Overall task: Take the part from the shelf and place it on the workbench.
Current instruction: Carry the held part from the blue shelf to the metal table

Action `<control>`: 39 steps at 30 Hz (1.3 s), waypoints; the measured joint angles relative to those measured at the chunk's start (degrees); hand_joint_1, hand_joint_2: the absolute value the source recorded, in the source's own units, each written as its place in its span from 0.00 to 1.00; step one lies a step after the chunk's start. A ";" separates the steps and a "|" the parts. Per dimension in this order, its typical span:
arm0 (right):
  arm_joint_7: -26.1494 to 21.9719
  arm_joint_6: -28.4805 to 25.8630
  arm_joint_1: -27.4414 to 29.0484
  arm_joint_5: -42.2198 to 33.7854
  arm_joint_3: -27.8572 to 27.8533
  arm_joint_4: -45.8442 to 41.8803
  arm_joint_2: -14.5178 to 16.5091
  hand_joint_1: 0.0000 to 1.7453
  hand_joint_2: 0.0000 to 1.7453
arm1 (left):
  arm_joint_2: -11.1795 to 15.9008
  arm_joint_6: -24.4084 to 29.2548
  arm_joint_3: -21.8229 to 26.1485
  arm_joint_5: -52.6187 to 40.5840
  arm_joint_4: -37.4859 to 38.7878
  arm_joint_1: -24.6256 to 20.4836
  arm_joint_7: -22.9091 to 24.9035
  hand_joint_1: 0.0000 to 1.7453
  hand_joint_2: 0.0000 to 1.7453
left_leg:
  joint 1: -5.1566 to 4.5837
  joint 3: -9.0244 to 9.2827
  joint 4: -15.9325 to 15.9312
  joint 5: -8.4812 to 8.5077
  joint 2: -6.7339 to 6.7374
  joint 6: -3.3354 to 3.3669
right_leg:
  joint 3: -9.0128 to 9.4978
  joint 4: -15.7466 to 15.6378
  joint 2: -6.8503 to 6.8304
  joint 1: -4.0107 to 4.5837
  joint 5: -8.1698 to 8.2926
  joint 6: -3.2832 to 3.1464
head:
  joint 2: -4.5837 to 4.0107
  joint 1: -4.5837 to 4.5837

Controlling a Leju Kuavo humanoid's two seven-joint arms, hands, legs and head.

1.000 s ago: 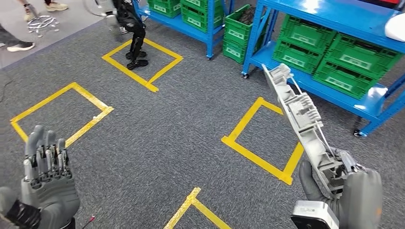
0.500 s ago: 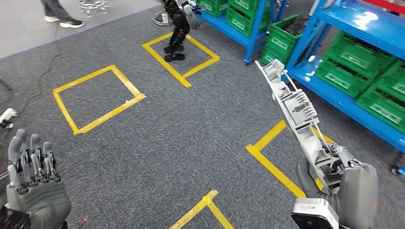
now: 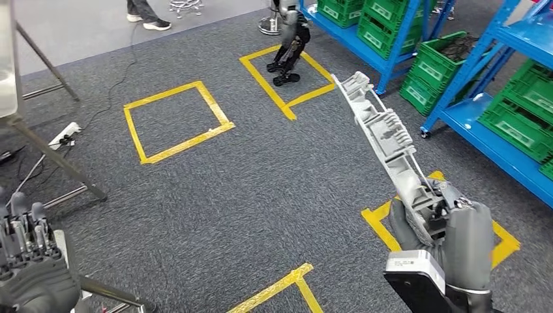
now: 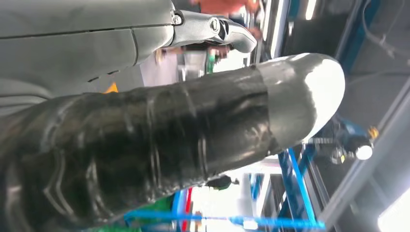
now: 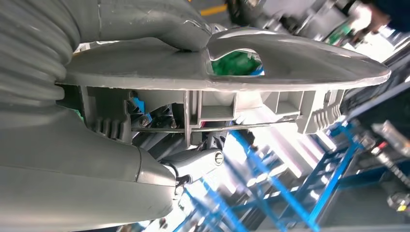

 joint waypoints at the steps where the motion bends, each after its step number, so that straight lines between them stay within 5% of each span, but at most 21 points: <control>1: -0.25 0.10 -0.30 -0.35 0.18 0.37 0.22 1.00 1.00 | 0.02 0.28 0.07 -0.27 -0.12 0.13 0.14 0.00 0.00 | 0.05 1.18 -2.03 1.30 0.33 -0.06 | 0.02 0.07 -0.70 -0.02 -0.08 0.11 | 0.00 -0.22; 4: -0.96 0.48 -1.42 -1.14 0.77 1.41 0.84 1.00 1.00 | 0.11 1.19 0.14 -1.28 -0.79 0.25 0.77 0.00 0.00 | -0.28 7.01 -11.92 4.33 3.67 0.29 | -0.05 0.66 -2.47 0.25 -0.67 0.98 | 0.00 -0.98; 6: -1.39 0.84 -2.21 -1.54 1.25 1.97 1.14 1.00 1.00 | 0.20 1.77 0.15 -1.92 -1.31 0.37 1.23 0.00 0.00 | -0.70 8.18 -13.93 4.22 4.30 1.06 | -0.05 0.99 -3.52 0.49 -1.00 1.73 | -0.01 -0.98; 8: -1.72 1.20 -3.01 -1.86 1.74 2.54 1.46 1.00 1.00 | 0.27 2.14 0.16 -2.33 -1.82 0.66 1.59 0.00 0.00 | -0.68 8.05 -13.98 4.57 2.74 1.91 | -0.07 1.15 -4.29 0.32 -1.22 2.41 | -0.01 -0.72; 10: -1.88 1.46 -3.51 -2.04 2.25 3.05 1.78 1.00 1.00 | 0.30 2.33 0.16 -2.51 -2.30 0.76 1.82 0.00 0.00 | -0.51 8.00 -14.18 4.94 1.30 2.54 | -1.19 3.67 -2.26 0.04 -3.03 2.98 | -0.01 -0.38; 13: -2.17 1.74 -3.73 -2.30 2.98 3.72 2.13 1.00 1.00 | 0.39 2.70 0.16 -2.68 -2.55 0.77 2.15 0.00 0.00 | -0.60 7.82 -14.22 5.22 -0.99 3.12 | -5.76 13.71 1.35 -0.07 -7.73 3.10 | 0.00 0.68; 15: -2.55 2.21 -3.96 -2.66 3.47 4.32 2.39 1.00 1.00 | 0.50 3.15 0.16 -3.02 -2.56 0.87 2.52 0.00 0.00 | -0.77 7.71 -14.18 5.31 -2.69 3.26 | -7.51 16.80 1.88 -0.05 -7.75 2.85 | 0.00 1.01; 17: -2.97 2.85 -4.53 -2.94 4.21 5.11 2.75 1.00 1.00 | 0.59 3.65 0.15 -3.49 -2.59 1.07 2.89 0.00 0.00 | -0.83 7.70 -14.11 5.42 -4.34 3.25 | -5.77 12.21 2.80 0.00 -4.20 2.29 | -0.01 1.27; 19: -3.52 3.42 -5.40 -3.08 5.21 6.06 3.34 1.00 1.00 | 0.74 4.10 0.14 -4.07 -2.67 1.23 3.20 0.00 0.00 | -0.81 7.45 -13.97 5.58 -5.76 2.96 | -2.88 5.25 5.58 0.00 -1.32 1.50 | -0.01 1.43; 21: -4.10 3.84 -6.26 -3.10 6.35 7.04 4.06 1.00 1.00 | 1.07 4.49 0.11 -5.10 -2.81 1.36 3.59 0.00 0.00 | -0.50 6.83 -13.91 5.96 -7.04 2.23 | -1.33 2.11 7.08 0.20 -0.88 1.00 | 0.00 1.42; 23: -4.44 4.07 -7.11 -3.13 7.42 8.06 4.81 1.00 1.00 | 1.44 4.78 0.08 -6.11 -3.13 1.50 3.94 0.00 0.00 | -0.05 6.23 -13.92 6.43 -8.19 1.34 | -0.84 1.43 5.88 0.38 -0.54 0.63 | -0.01 1.42; 25: -4.54 4.20 -7.72 -3.15 8.28 8.98 5.49 1.00 1.00 | 1.84 4.95 0.05 -6.72 -3.51 1.62 4.18 0.00 0.00 | -0.21 5.06 -12.42 5.57 -6.04 0.89 | -0.40 0.51 4.38 0.28 0.04 0.12 | -0.01 1.13; 27: -4.62 4.35 -7.95 -3.19 8.91 9.65 6.01 1.00 1.00 | 2.25 5.07 0.01 -7.49 -3.69 1.56 4.75 0.00 0.00 | -0.43 2.29 -6.97 2.46 -2.14 0.59 | -0.12 -0.01 2.71 0.32 0.28 -0.22 | -0.01 0.35; 29: -4.82 4.79 -8.32 -3.31 9.45 10.28 6.35 1.00 1.00 | 2.55 5.27 -0.04 -8.66 -3.81 1.41 5.87 0.00 0.00 | -0.14 -0.56 -0.69 -0.11 -0.54 0.10 | -0.17 0.00 1.08 0.40 0.24 -0.35 | -0.01 -0.29; 30: -4.93 5.19 -8.66 -3.43 9.77 10.72 6.54 1.00 1.00 | 2.67 5.43 -0.07 -9.36 -3.98 1.35 6.57 0.00 0.00 | 0.07 -0.97 0.41 -0.08 -0.19 -0.13 | -0.18 0.02 0.28 0.40 0.21 -0.32 | -0.02 -0.55; 33: -5.15 6.66 -10.14 -3.75 11.03 12.31 7.32 1.00 1.00 | 3.13 5.66 -0.10 -11.40 -5.23 0.99 8.83 0.00 0.00 | 0.57 3.52 -7.03 3.53 2.28 -0.72 | -0.21 0.46 -1.82 0.35 -0.16 0.24 | -0.02 -1.44; 35: -5.36 7.81 -11.60 -3.86 11.90 13.28 7.80 1.00 1.00 | 3.41 5.49 -0.12 -12.34 -6.36 0.33 10.57 0.00 0.00 | 0.36 6.83 -12.23 4.59 4.26 -0.38 | -0.42 1.30 -2.86 0.53 -0.78 1.07 | -0.02 -1.84; 36: -5.49 8.38 -12.47 -3.95 12.37 13.77 8.04 1.00 1.00 | 3.54 5.33 -0.12 -12.69 -6.96 -0.05 11.47 0.00 0.00 | 0.13 7.35 -13.06 4.51 4.51 0.03 | -0.48 1.60 -3.40 0.60 -0.99 1.46 | -0.02 -1.80; 39: -6.15 10.15 -15.19 -4.61 13.89 15.42 8.87 1.00 1.00 | 3.92 3.84 -0.05 -13.51 -8.74 -0.84 14.29 0.00 0.00 | -0.22 7.14 -13.22 4.91 2.37 1.43 | -0.60 2.00 -4.50 0.30 -1.50 2.47 | -0.01 -1.36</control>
